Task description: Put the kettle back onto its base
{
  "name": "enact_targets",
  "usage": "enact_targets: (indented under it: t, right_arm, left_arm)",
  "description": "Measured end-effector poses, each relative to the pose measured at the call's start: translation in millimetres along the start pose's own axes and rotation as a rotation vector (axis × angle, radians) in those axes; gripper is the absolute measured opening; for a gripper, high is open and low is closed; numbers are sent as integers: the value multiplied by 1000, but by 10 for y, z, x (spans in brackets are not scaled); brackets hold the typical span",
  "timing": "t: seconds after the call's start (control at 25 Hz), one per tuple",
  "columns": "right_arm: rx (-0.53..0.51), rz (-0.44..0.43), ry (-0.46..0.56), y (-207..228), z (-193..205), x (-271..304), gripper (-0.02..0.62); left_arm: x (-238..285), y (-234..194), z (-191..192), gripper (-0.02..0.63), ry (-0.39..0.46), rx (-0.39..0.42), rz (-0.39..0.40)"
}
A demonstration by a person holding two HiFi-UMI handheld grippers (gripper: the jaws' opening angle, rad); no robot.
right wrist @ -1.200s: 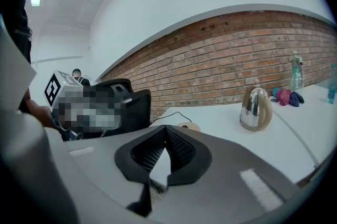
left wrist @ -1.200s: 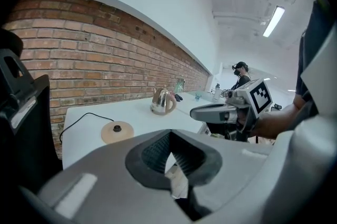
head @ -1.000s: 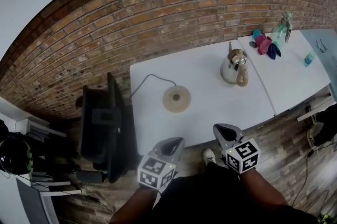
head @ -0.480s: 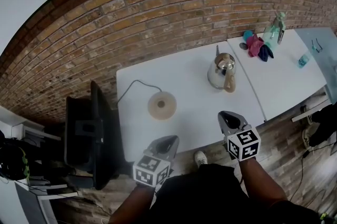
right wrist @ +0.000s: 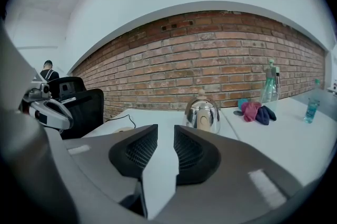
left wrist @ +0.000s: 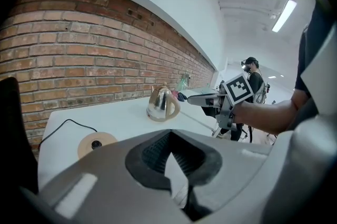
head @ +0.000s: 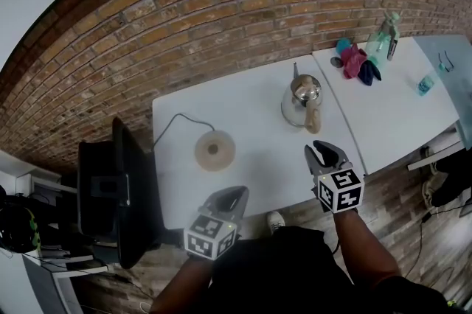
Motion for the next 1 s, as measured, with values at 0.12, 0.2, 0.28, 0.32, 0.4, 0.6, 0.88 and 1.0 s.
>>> enact_targets:
  t: [0.12, 0.2, 0.28, 0.32, 0.4, 0.6, 0.88, 1.0]
  right_arm:
    - [-1, 29, -4, 175, -18, 73, 144]
    - [-10, 50, -14, 296, -16, 150, 157]
    - [-26, 70, -31, 425, 15, 248, 170]
    - [-31, 77, -42, 485, 35, 301, 175]
    - [-29, 89, -62, 597, 67, 404, 188]
    - [-18, 105, -89, 776, 93, 670, 212]
    - [-15, 117, -126, 885, 71, 1013, 232]
    - [-9, 121, -142, 911, 79, 1122, 232]
  left_arm:
    - [72, 2, -52, 0, -1, -8, 0]
    - [108, -4, -75, 2, -3, -10, -7]
    - [141, 8, -88, 0, -11, -5, -15]
    - [159, 18, -90, 0, -17, 2, -18]
    - [197, 27, -90, 0, -28, 15, -22]
    - [245, -33, -65, 0, -46, 5, -39]
    - [300, -202, -89, 0, -42, -34, -54]
    - [343, -262, -88, 0, -47, -47, -48]
Point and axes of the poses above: the fingertips, and each gripper's own axes: x forward along the fingers, y to its right, z out of its underside, the point moved 5 cm from there along -x, backward along the fingers, and after that the axes turned 8 degrees about -y, right-handed, at the moved point
